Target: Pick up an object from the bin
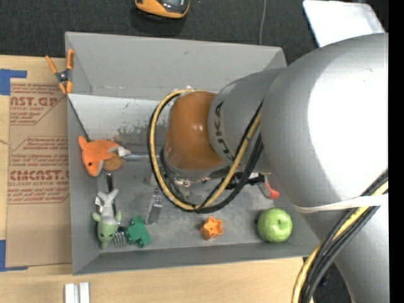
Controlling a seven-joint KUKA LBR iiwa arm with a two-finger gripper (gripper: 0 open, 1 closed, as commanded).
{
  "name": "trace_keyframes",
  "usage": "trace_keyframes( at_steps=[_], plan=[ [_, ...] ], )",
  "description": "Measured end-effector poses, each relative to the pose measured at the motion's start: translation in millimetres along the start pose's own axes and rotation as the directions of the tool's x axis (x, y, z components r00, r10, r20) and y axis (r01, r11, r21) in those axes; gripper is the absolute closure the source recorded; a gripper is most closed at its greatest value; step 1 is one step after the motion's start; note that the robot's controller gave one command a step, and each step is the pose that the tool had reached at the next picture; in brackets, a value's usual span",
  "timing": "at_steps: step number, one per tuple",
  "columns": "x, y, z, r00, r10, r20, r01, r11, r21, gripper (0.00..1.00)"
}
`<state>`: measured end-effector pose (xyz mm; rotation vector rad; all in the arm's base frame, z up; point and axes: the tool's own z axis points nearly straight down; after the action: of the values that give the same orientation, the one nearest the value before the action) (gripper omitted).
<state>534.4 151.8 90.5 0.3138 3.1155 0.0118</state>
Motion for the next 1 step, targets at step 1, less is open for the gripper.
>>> trace_keyframes(
  at_steps=[1],
  plan=[
    [38.1, 2.3, 17.6, 1.000, 0.022, 0.002, -0.022, 1.000, 0.002, 0.00]
  ],
)
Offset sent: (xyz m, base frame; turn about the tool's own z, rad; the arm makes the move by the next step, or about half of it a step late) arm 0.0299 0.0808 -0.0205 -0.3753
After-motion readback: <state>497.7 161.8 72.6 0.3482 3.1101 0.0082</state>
